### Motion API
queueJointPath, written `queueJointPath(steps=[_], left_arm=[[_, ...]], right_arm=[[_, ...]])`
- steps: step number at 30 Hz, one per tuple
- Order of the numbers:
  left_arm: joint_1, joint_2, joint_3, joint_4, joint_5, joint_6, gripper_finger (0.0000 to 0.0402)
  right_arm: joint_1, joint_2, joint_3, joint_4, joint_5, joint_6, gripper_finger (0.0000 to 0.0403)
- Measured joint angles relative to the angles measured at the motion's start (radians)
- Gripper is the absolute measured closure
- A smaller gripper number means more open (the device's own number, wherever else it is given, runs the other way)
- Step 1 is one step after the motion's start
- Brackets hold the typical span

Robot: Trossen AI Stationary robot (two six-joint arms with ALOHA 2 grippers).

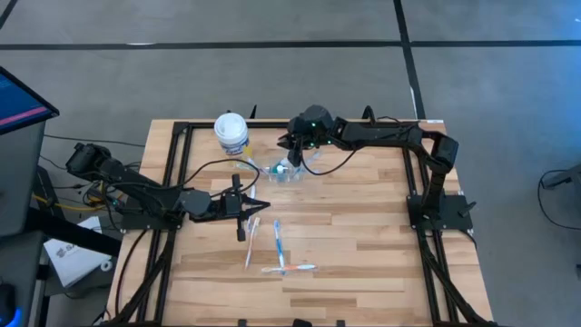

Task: Pick & Place toothbrushing station
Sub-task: Put the green toothbrush into the transparent organizer, then put the orange toothbrush into the transparent organizer

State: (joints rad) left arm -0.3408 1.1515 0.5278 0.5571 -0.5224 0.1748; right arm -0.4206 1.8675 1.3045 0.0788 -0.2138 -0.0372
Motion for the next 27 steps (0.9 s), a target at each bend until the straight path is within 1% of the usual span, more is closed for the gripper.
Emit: queueJointPath(steps=[8, 12, 15, 19, 27], left_arm=[[0.0, 0.0, 0.0, 0.0, 0.0, 0.0, 0.0394], [0.0, 0.0, 0.0, 0.0, 0.0, 0.0, 0.0394], [0.0, 0.0, 0.0, 0.0, 0.0, 0.0, 0.0394], [0.0, 0.0, 0.0, 0.0, 0.0, 0.0, 0.0394], [-0.001, 0.0, 0.0, -0.003, 0.0, 0.0, 0.0394]], right_arm=[[0.0, -0.01, 0.0, 0.03, 0.0, 0.003, 0.0234], [0.001, -0.016, -0.001, 0.027, 0.0, 0.011, 0.0211], [0.007, -0.021, -0.001, 0.026, 0.001, 0.011, 0.0208], [0.019, -0.068, 0.001, 0.025, 0.0, 0.007, 0.0218], [0.07, -0.165, 0.0, -0.092, -0.002, -0.02, 0.0244]])
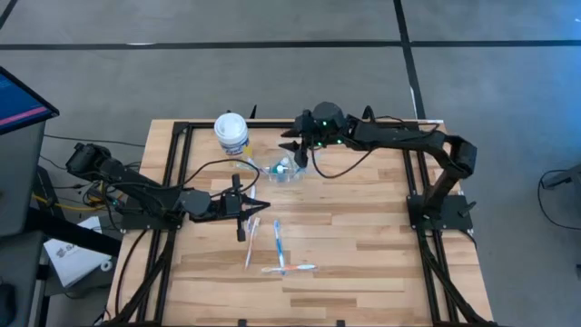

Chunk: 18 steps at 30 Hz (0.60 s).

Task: Pick & Place toothbrushing station
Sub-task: Put the orange toothbrush into the transparent organizer

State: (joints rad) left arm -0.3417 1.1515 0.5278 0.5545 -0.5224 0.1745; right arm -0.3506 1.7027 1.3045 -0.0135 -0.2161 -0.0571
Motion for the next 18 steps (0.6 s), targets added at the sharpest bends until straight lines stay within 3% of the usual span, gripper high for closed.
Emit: queueJointPath(steps=[11, 18], left_arm=[[-0.008, 0.0, 0.0, -0.028, 0.002, -0.061, 0.0394], [-0.014, 0.0, 0.0, -0.095, 0.001, -0.176, 0.0394]], right_arm=[[0.133, -0.025, 0.0, -0.19, -0.001, -0.006, 0.0263], [0.213, -0.025, 0.0, -0.304, -0.001, -0.007, 0.0271]])
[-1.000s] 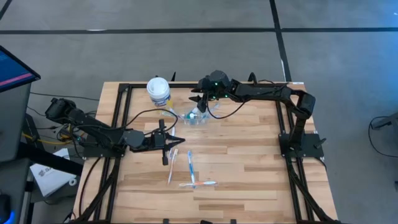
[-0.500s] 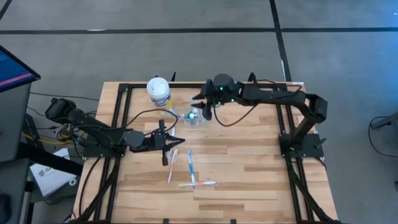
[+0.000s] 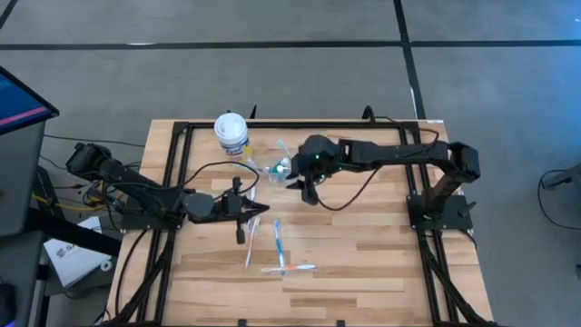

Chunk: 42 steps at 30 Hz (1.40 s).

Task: Pick & Place toothbrushing station
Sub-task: Put the orange toothbrush into the transparent organizer

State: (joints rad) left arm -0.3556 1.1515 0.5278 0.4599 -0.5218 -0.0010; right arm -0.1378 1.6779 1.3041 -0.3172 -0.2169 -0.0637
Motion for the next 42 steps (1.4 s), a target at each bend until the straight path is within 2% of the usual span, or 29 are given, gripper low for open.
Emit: queueJointPath(steps=[5, 12, 21, 27, 42], left_arm=[[-0.025, 0.0, 0.0, -0.038, -0.001, -0.055, 0.0394], [-0.047, 0.0, 0.0, -0.038, -0.001, -0.057, 0.0394], [-0.047, 0.0, 0.0, -0.038, -0.001, -0.057, 0.0394], [-0.047, 0.0, 0.0, -0.038, -0.001, -0.057, 0.0394], [-0.047, 0.0, 0.0, -0.034, -0.001, -0.056, 0.0394]], right_arm=[[0.055, 0.005, 0.0, -0.058, 0.0, 0.001, 0.0269], [0.151, 0.012, 0.0, -0.121, 0.0, 0.013, 0.0275], [0.294, 0.012, 0.0, -0.117, 0.007, 0.059, 0.0281], [0.376, 0.013, 0.0, -0.114, 0.096, 0.085, 0.0281], [0.493, 0.25, 0.004, -0.014, 0.112, 0.125, 0.0281]])
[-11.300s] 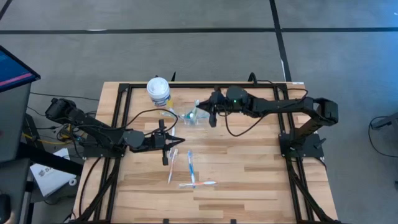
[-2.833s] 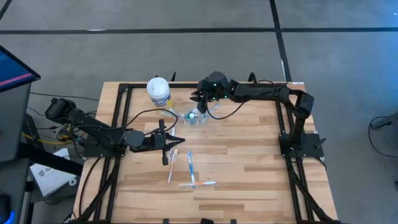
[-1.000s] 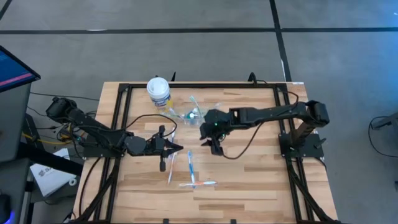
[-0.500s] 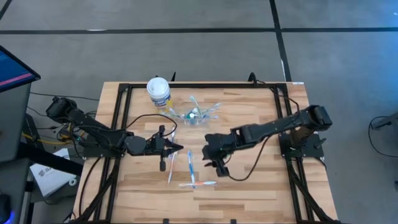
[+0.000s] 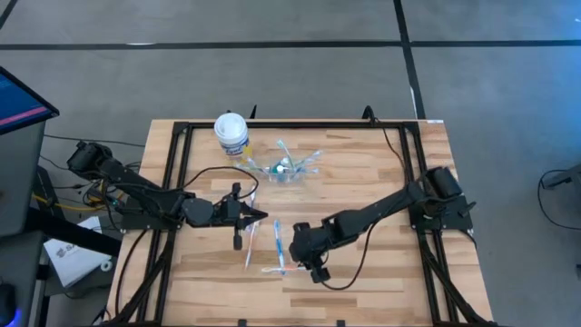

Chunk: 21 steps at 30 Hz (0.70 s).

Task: Pick & Place toothbrushing station
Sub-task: Put the orange toothbrush into the transparent organizer

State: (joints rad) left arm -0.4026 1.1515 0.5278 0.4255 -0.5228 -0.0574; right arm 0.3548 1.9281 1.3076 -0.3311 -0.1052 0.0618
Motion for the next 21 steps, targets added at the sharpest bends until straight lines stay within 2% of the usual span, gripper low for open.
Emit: queueJointPath(steps=[10, 21], left_arm=[[0.0, 0.0, 0.0, 0.001, 0.0, 0.0, 0.0394], [0.0, 0.0, 0.0, 0.001, 0.0, 0.0, 0.0394]], right_arm=[[0.023, 0.09, -0.004, -0.031, 0.002, 0.095, 0.0283], [0.072, 0.083, -0.004, -0.067, 0.059, 0.155, 0.0283]])
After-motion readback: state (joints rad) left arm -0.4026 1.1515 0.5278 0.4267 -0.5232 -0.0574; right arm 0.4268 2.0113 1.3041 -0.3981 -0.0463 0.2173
